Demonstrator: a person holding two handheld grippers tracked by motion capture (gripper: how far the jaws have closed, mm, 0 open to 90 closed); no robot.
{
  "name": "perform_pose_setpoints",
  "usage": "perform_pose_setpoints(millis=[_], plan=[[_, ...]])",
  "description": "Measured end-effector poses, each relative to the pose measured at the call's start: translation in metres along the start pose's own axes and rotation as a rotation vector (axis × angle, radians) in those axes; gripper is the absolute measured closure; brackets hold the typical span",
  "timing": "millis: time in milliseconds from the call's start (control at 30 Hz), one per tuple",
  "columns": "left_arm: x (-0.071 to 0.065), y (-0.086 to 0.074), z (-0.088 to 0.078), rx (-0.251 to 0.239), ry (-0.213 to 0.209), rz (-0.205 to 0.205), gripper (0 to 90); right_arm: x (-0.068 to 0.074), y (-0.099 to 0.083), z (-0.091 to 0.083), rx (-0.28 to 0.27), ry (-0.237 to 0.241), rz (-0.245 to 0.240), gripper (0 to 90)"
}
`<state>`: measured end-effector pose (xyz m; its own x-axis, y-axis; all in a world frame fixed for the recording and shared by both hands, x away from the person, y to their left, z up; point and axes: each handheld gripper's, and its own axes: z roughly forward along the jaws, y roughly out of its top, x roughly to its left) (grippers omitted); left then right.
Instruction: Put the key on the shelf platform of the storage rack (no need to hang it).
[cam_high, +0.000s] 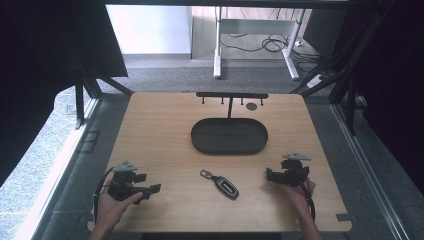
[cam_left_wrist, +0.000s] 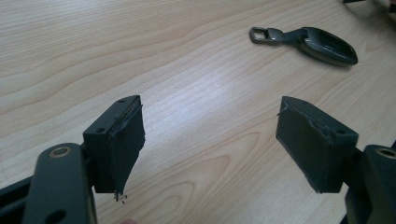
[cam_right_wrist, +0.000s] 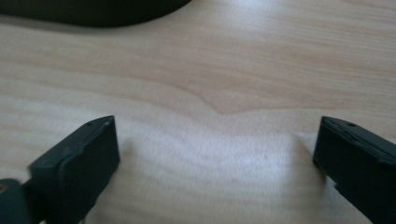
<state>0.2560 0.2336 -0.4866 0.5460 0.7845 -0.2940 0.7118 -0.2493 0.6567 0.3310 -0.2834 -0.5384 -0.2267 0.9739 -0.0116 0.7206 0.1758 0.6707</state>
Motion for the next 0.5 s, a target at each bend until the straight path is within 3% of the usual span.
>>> perform_pose_setpoints(millis=[67, 100, 233, 500], plan=[[0.000, 0.000, 0.000, -0.002, 0.001, 0.000, 23.9, -0.001, 0.000, -0.002, 0.008, 0.004, -0.002, 7.5], [-0.002, 0.000, -0.001, -0.004, 0.000, 0.003, 23.9, -0.003, -0.001, -0.006, 0.012, 0.013, -0.010, 13.8], [-0.006, 0.001, -0.004, -0.011, -0.003, 0.014, 23.8, -0.003, -0.005, -0.012, 0.010, 0.054, -0.009, 14.4], [-0.003, 0.000, -0.002, -0.006, -0.002, 0.008, 23.8, -0.007, -0.005, -0.033, -0.066, 0.130, -0.031, 26.0]])
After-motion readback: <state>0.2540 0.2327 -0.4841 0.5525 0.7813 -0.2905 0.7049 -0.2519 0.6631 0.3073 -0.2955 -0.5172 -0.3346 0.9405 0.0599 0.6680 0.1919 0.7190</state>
